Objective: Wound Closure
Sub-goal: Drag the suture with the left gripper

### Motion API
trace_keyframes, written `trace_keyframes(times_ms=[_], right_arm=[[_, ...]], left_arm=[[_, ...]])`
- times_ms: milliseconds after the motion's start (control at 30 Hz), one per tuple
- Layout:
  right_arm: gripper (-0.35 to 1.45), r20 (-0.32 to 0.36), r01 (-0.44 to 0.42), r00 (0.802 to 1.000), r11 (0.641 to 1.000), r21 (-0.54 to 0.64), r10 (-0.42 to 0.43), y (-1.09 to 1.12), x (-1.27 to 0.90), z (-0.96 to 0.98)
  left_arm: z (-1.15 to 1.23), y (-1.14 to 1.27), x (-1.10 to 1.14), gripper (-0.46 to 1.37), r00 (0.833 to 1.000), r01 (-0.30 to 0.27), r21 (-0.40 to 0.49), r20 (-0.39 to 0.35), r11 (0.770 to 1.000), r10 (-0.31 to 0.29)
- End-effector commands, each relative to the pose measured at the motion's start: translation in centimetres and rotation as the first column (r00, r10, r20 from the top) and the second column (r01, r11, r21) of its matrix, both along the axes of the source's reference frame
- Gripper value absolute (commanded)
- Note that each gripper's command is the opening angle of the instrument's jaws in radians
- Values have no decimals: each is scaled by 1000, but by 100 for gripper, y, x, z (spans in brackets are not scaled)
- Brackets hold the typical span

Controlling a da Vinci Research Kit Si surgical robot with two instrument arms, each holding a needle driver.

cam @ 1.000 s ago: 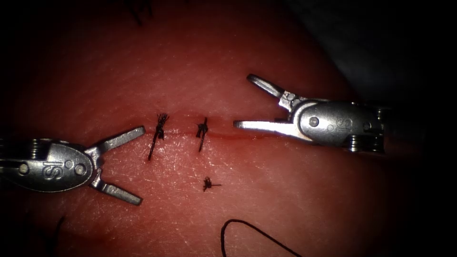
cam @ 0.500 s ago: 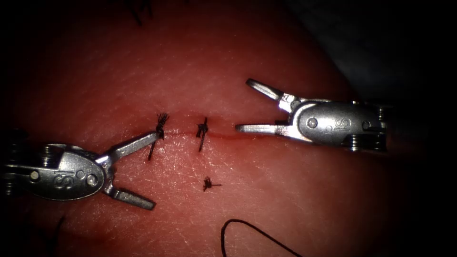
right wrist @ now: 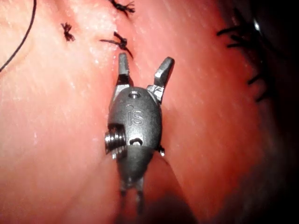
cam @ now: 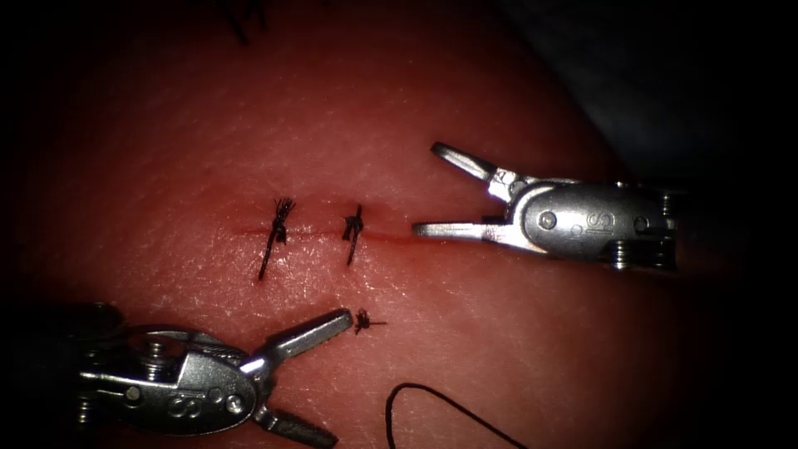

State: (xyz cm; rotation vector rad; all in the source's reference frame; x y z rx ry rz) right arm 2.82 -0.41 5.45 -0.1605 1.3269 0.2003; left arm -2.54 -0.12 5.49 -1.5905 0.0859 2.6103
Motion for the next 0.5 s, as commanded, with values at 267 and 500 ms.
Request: trace_keyframes(times_ms=[267,500], right_arm=[[137,-1,10,1000,1000,0,-10,-2,0,1],[137,-2,11,1000,1000,-3,-11,-4,-2,3]], left_arm=[[-2,-6,-23,89,999,-5,-6,33,1000,5],[-4,-5,-35,61,998,-12,-8,56,1000,12]])
